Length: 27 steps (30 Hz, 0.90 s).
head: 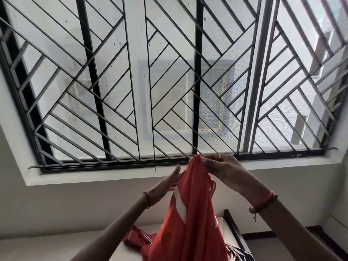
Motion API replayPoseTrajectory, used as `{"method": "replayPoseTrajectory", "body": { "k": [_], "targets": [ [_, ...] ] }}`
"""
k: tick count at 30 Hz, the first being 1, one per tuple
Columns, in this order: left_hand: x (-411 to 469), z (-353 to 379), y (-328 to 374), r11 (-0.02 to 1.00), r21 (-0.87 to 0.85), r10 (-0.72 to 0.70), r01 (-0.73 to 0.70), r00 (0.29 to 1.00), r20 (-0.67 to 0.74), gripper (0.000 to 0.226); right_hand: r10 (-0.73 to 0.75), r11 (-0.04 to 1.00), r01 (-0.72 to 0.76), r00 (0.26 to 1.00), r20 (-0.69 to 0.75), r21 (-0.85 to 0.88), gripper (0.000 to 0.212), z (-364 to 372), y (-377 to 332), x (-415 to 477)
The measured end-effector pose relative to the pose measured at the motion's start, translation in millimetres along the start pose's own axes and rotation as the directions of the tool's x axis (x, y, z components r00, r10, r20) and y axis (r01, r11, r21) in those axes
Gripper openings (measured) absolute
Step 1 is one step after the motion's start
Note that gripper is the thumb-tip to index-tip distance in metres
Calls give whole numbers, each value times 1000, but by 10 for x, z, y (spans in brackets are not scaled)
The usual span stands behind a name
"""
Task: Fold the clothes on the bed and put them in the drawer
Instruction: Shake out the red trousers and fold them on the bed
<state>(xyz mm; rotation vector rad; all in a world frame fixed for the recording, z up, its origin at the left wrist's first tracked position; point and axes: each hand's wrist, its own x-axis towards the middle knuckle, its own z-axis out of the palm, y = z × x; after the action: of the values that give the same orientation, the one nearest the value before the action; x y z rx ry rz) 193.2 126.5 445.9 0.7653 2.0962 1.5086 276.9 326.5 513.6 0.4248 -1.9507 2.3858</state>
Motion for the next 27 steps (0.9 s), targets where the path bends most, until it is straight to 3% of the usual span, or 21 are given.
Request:
{"method": "replayPoseTrajectory", "body": {
  "k": [6,8,11,13,16,20,24,27],
  "targets": [
    [-107,-21,-62,982,-191,12,-1,998,57,44,10,997,-7,999,-34,75,35,-58,0,9],
    [-139,-161,-56,983,-182,12,-4,999,39,46,10,997,-7,999,-46,82,33,-76,-3,-9],
    [-158,-391,-13,997,-38,70,-68,997,40,52,8,997,-5,999,-38,72,30,-107,1,-70],
    [-161,-525,103,991,43,126,-127,992,21,46,23,995,-16,997,-79,95,41,-136,47,-103],
    [-176,-695,401,977,48,209,-206,974,-86,48,54,990,-34,989,-138,140,77,-154,160,-125],
    [-111,-743,756,956,85,293,-280,923,-248,51,75,987,-65,995,-68,150,84,-67,322,-138],
    [-38,-658,1014,941,156,334,-300,893,-300,51,98,994,-100,994,51,50,88,63,375,-149],
    [5,-589,1161,933,200,348,-301,895,-278,53,66,971,-49,996,66,-234,74,113,288,-106]
  ]
}}
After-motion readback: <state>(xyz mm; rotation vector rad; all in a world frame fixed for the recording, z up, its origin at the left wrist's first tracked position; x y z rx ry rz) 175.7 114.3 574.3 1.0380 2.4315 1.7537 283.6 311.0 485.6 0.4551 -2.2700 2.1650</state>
